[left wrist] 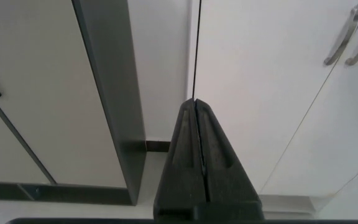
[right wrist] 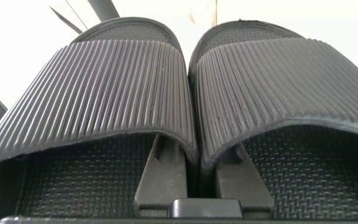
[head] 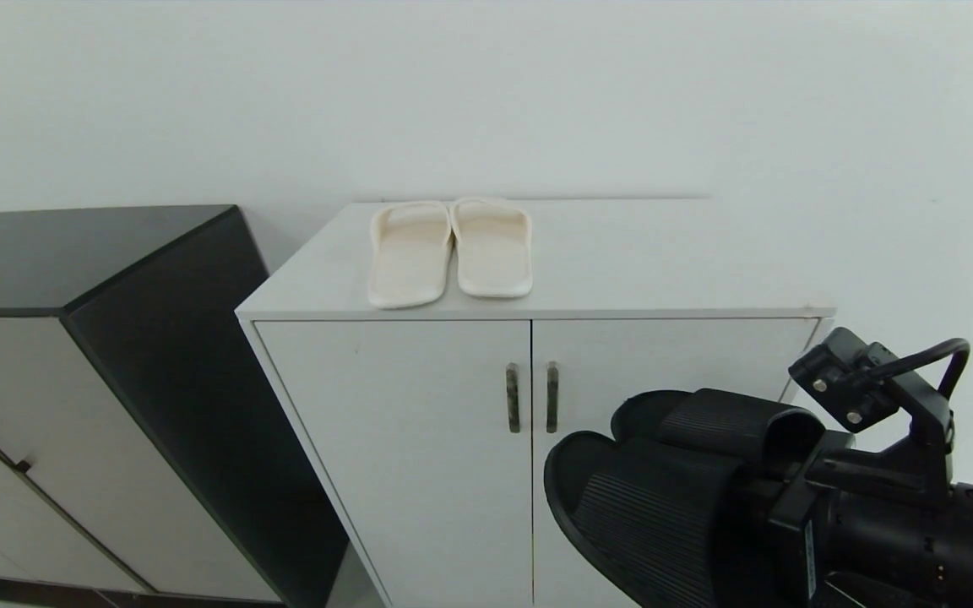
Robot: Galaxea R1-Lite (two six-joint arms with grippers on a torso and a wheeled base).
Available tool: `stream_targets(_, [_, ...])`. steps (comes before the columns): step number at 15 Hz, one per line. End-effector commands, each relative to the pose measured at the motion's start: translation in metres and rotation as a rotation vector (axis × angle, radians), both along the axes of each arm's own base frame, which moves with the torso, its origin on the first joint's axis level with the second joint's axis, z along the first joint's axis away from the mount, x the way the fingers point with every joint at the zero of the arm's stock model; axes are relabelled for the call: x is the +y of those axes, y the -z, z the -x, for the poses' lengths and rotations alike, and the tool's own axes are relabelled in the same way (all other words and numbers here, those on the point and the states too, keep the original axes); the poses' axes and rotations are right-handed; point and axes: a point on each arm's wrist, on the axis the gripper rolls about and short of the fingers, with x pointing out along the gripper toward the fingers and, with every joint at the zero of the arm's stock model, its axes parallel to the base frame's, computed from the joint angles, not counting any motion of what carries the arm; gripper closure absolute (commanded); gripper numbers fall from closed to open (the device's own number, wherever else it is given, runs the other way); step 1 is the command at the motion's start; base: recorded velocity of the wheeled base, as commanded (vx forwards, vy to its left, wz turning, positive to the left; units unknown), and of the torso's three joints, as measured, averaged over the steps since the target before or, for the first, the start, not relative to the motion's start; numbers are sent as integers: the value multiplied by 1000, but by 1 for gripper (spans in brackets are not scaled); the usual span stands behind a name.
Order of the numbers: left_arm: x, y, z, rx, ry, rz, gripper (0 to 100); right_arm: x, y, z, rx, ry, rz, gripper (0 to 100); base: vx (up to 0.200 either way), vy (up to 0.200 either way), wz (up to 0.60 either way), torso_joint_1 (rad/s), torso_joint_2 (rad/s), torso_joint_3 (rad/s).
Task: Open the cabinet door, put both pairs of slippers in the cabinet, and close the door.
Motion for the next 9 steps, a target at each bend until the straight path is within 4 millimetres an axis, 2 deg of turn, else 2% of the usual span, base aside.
stream_targets(1, [0,0,0,-1,0,0,100,-1,-1,1,-3,-1,-3,100,0,0,0,-173,500,325])
stream_targets(7, [0,0,0,0,2,-5,100,0,0,0,1,-1,0,100,0,0,0,-158,480,326])
stream_targets(8, [0,0,0,1,2,-7,0,0,0,0,1,-1,0,100,0,0,0,-129,456,330])
stream_targets(9, [0,0,0,1,2,-8,0,0,0,0,1,-1,0,100,0,0,0,-110,466,339])
